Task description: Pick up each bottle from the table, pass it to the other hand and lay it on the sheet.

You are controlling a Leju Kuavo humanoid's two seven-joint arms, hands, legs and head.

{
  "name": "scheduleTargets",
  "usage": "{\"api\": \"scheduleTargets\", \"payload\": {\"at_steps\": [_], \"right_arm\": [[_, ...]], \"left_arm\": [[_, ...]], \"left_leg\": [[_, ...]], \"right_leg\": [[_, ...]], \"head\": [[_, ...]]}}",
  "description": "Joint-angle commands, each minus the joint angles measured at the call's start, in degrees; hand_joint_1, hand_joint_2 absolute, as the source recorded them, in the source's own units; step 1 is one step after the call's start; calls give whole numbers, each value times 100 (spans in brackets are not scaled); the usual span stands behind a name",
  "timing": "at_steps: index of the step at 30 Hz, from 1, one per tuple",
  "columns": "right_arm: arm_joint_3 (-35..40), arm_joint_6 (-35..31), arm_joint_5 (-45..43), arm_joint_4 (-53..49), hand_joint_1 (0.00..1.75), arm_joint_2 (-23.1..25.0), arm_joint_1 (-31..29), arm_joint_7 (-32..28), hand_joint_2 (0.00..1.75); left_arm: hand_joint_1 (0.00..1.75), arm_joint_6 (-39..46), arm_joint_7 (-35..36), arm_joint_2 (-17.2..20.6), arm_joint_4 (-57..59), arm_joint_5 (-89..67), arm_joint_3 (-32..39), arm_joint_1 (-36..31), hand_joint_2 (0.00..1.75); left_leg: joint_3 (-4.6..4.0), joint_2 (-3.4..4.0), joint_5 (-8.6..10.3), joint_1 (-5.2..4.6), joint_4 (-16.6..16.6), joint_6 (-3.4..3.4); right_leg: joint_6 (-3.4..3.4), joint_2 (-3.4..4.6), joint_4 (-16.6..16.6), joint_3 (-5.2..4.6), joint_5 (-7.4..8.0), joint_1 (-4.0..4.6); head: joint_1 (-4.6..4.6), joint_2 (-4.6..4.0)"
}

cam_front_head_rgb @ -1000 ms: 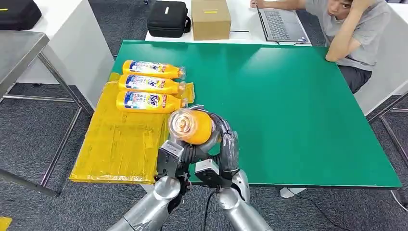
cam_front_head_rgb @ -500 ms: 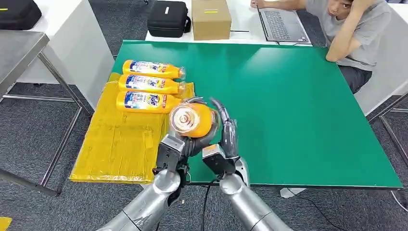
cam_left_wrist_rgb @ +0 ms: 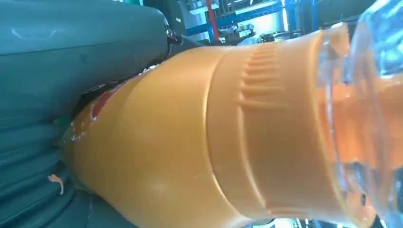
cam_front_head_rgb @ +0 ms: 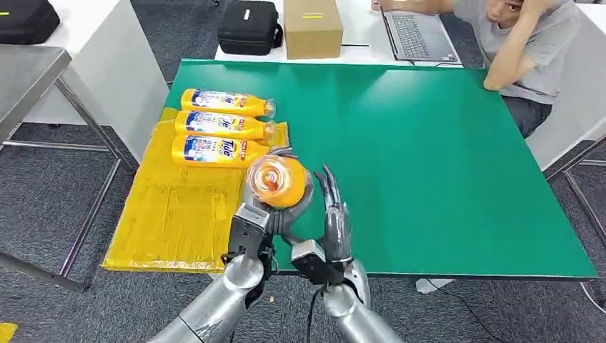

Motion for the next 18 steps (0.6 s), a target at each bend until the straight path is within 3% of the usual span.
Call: {"api": "scheduleTargets", "payload": {"at_steps": [1,12,14,18], "right_arm": [[-271,-42,5,-67,0,-45,167,15,175],[-271,-42,14,-205,0,-76,237,15,175],[-267,-42,28,-276,0,-73,334,15,175],[-286,-42,59,-389,0,-56,425,15,175]], "left_arm": [[175,638,11,310,29,-471,-113,-257,175],[175,986,11,381,353,-699,236,-470,175],[175,986,11,386,415,-986,582,-516,175],[175,986,11,90,548,-3348,1966,-426,175]], "left_leg": [[35,2,-10,1,-4,-10],[26,9,-6,1,-5,-8],[36,8,-11,4,-3,-10],[52,16,-19,4,-1,-12]], "right_leg": [[-9,-3,-1,33,-12,2],[-6,5,-3,23,-6,2],[-8,2,-2,35,-11,6],[-10,10,2,47,-17,5]], "head": [[0,0],[-2,0],[0,-2],[0,0]]}}
